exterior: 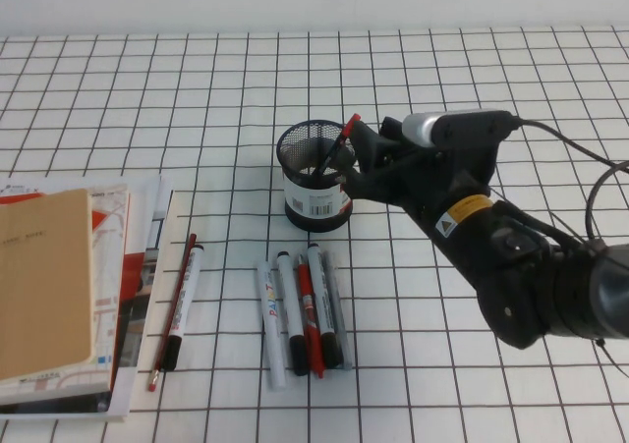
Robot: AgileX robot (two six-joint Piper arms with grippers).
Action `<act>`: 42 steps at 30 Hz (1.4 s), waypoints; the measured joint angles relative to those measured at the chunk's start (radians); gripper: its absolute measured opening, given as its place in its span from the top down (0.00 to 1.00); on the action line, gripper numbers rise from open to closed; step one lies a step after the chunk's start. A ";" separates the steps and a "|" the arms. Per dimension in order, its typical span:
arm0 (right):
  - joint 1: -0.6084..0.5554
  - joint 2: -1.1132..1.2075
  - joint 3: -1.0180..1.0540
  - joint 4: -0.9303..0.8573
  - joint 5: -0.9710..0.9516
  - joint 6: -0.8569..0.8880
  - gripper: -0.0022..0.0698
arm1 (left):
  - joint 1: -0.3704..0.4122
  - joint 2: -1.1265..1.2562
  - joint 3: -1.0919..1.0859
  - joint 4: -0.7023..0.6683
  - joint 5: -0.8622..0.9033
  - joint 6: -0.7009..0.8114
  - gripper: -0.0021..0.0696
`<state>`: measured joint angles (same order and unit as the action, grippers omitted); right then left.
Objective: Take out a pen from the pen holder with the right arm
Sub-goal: 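Take a marker out of the pen holder and lay it on the table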
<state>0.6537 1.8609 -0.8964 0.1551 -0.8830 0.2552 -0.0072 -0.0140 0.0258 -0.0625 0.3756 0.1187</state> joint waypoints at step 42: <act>-0.053 0.277 -0.335 0.049 0.110 0.007 0.51 | 0.000 0.000 0.000 0.000 0.000 0.000 0.98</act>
<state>0.6004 2.1382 -1.2313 0.2041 -0.7731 0.2619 -0.0072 -0.0140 0.0258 -0.0625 0.3756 0.1187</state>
